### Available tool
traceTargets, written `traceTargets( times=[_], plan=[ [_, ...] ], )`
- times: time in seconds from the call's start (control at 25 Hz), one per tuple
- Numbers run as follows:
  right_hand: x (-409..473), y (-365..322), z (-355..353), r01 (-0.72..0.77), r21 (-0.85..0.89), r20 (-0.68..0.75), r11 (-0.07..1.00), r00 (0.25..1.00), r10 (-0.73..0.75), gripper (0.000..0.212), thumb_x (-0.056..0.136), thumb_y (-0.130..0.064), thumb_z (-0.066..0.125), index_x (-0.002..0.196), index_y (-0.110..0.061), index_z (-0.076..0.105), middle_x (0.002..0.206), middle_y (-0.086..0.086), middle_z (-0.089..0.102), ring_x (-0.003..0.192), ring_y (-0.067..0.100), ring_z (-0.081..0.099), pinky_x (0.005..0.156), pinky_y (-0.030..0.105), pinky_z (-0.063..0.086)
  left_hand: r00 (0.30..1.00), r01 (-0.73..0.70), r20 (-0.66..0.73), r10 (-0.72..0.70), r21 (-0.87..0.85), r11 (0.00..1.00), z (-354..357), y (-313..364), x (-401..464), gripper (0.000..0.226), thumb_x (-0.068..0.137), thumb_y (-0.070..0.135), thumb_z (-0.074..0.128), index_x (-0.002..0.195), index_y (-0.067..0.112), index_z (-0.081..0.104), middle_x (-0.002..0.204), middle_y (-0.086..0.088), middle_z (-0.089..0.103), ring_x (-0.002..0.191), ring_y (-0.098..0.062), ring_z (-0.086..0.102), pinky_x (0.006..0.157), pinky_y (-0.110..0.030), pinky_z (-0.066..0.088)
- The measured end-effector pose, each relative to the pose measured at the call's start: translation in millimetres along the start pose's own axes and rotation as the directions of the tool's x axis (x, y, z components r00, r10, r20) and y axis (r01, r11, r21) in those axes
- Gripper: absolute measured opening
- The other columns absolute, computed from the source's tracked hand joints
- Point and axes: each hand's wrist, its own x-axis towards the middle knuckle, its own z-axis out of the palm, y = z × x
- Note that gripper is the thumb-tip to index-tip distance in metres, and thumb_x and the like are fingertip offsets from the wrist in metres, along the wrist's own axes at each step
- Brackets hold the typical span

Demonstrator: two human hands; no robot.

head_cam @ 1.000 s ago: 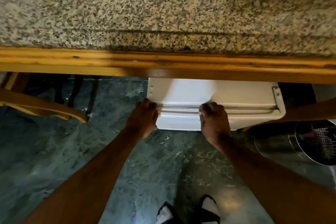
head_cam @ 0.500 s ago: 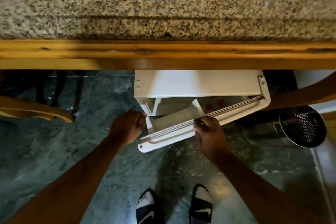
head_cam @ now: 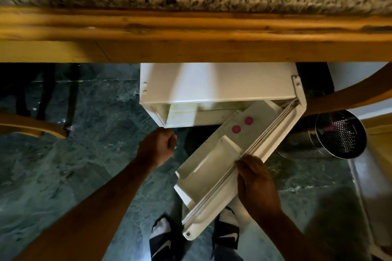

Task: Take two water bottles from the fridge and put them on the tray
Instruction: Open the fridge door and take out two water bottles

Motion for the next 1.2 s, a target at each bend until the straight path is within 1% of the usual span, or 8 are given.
traceTargets(
  times=[0.36, 0.52, 0.76, 0.84, 0.92, 1.04, 1.12, 1.2],
  plan=[
    [-12.8, 4.2, -18.5, -0.21, 0.115, -0.176, 0.971, 0.957, 0.229, 0.027, 0.078, -0.007, 0.071, 0.104, -0.003, 0.071, 0.092, 0.012, 0.073, 0.09, 0.029, 0.066, 0.082, 0.041, 0.056, 0.99, -0.099, 0.101, 0.096, 0.023, 0.995, 33.7, 36.8, 38.1, 0.025, 0.092, 0.024, 0.048, 0.081, 0.007, 0.062, 0.088, -0.02, 0.063, 0.084, -0.038, 0.062, 0.07, -0.041, 0.051],
    [23.6, -5.8, -19.2, -0.413, 0.449, -0.237, 0.792, 0.799, 0.552, 0.029, 0.088, -0.017, 0.064, 0.116, -0.011, 0.066, 0.11, 0.007, 0.071, 0.094, 0.016, 0.067, 0.082, 0.028, 0.055, 0.985, -0.141, 0.114, 0.131, 0.09, 0.986, 50.5, 61.8, 66.9, 0.028, 0.093, 0.029, 0.048, 0.098, 0.007, 0.065, 0.1, -0.018, 0.065, 0.095, -0.038, 0.062, 0.076, -0.039, 0.051],
    [91.0, 26.2, 5.4, -0.784, 0.57, 0.359, 0.245, 0.506, 0.784, 0.027, 0.085, -0.024, 0.066, 0.109, -0.012, 0.064, 0.115, 0.007, 0.068, 0.085, 0.016, 0.064, 0.074, 0.024, 0.048, 0.918, -0.373, 0.189, 0.349, 0.11, 0.921, 79.7, 106.4, 107.2, 0.031, 0.093, 0.031, 0.051, 0.111, 0.008, 0.062, 0.11, -0.016, 0.065, 0.104, -0.036, 0.061, 0.085, -0.047, 0.054],
    [101.0, 37.1, 8.7, -0.908, 0.29, 0.572, 0.304, 0.419, 0.705, 0.033, 0.085, -0.022, 0.065, 0.115, -0.012, 0.057, 0.125, 0.011, 0.061, 0.107, 0.027, 0.062, 0.085, 0.033, 0.051, 0.874, -0.446, 0.257, 0.412, 0.089, 0.891, 94.8, 119.6, 116.8, 0.033, 0.091, 0.031, 0.054, 0.115, 0.009, 0.061, 0.114, -0.015, 0.064, 0.109, -0.035, 0.059, 0.088, -0.048, 0.053],
    [98.5, 48.6, 21.8, -0.73, -0.078, 0.588, 0.679, 0.517, 0.623, 0.047, 0.091, -0.022, 0.058, 0.134, -0.012, 0.042, 0.139, 0.013, 0.048, 0.129, 0.032, 0.046, 0.1, 0.036, 0.046, 0.814, -0.522, 0.342, 0.469, 0.077, 0.85, 109.2, 130.0, 124.0, 0.04, 0.09, 0.03, 0.059, 0.127, 0.014, 0.056, 0.126, -0.012, 0.06, 0.117, -0.032, 0.056, 0.095, -0.048, 0.051],
    [111.0, 64.0, 36.6, -0.949, 0.314, 0.733, -0.037, 0.217, 0.644, 0.024, 0.092, -0.023, 0.053, 0.114, -0.016, 0.046, 0.136, 0.006, 0.053, 0.122, 0.021, 0.055, 0.055, 0.011, 0.05, 0.74, -0.582, 0.463, 0.488, 0.077, 0.81, 127.9, 141.8, 135.1, 0.056, 0.091, 0.025, 0.06, 0.143, 0.016, 0.04, 0.144, -0.013, 0.048, 0.128, -0.031, 0.048, 0.104, -0.043, 0.045],
    [114.1, 73.2, 64.3, -0.969, 0.232, 0.675, 0.089, 0.227, 0.702, 0.031, 0.092, -0.023, 0.055, 0.12, -0.016, 0.045, 0.136, 0.01, 0.052, 0.123, 0.025, 0.053, 0.068, 0.016, 0.052, 0.738, -0.471, 0.55, 0.391, 0.004, 0.882, 138.2, 151.3, 139.7, 0.053, 0.093, 0.034, 0.055, 0.143, 0.022, 0.04, 0.148, -0.01, 0.044, 0.129, -0.029, 0.048, 0.104, -0.037, 0.044],
    [108.9, 75.7, 78.5, -0.601, -0.211, 0.588, 0.771, 0.552, 0.591, 0.056, 0.09, -0.022, 0.06, 0.14, -0.014, 0.036, 0.14, 0.012, 0.047, 0.128, 0.03, 0.045, 0.098, 0.035, 0.046, 0.747, -0.166, 0.619, 0.24, -0.177, 0.97, 143.5, 162.9, 145.4, 0.051, 0.088, 0.052, 0.054, 0.132, 0.026, 0.052, 0.143, -0.007, 0.05, 0.11, -0.021, 0.059, 0.094, -0.03, 0.049]
  ],
)
